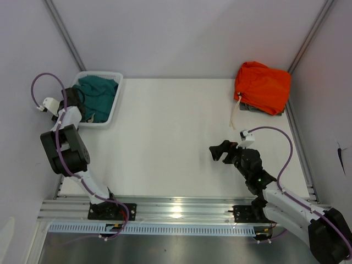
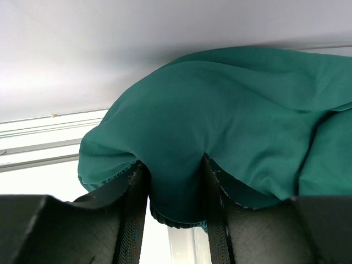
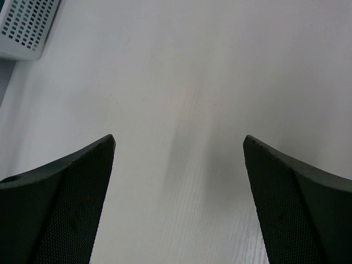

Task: Fold and stack the shorts
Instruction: Grab the shorts from the pile

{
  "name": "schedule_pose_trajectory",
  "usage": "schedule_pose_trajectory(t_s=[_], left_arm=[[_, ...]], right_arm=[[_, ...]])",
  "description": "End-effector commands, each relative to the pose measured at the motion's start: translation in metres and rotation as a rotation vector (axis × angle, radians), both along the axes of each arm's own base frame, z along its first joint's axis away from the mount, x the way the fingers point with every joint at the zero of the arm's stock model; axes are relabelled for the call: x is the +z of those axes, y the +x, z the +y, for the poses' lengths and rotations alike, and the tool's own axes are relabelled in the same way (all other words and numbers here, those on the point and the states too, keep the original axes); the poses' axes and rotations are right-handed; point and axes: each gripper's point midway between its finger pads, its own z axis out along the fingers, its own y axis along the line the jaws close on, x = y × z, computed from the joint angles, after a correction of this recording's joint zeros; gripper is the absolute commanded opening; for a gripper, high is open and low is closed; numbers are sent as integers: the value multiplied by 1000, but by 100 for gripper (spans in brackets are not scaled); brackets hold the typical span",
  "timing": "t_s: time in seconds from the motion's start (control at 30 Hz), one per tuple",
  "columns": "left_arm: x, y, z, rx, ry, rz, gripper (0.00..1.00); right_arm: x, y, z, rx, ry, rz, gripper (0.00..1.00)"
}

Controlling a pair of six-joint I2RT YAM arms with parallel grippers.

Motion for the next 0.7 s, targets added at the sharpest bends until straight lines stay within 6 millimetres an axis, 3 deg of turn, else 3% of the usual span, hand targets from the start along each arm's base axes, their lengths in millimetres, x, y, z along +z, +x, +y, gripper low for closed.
schedule_pose_trajectory(t_s=[0.0, 0.23, 0.33, 0.47, 0.67], left_arm=[[31, -2, -1, 13, 38, -39, 44], [43, -4, -2, 23, 56, -54, 46], [45, -4, -3, 18, 53, -52, 65], [49, -2, -4, 8, 52, -65, 72], [50, -2, -4, 13, 51, -75, 57]], right_arm=[[9, 5, 2, -4, 5, -44, 99], [7, 6, 6, 12, 2, -31, 99], [6, 6, 8, 22, 1, -28, 99], [6, 6, 10, 32, 0, -24, 99], [5, 6, 11, 40, 0, -20, 99]])
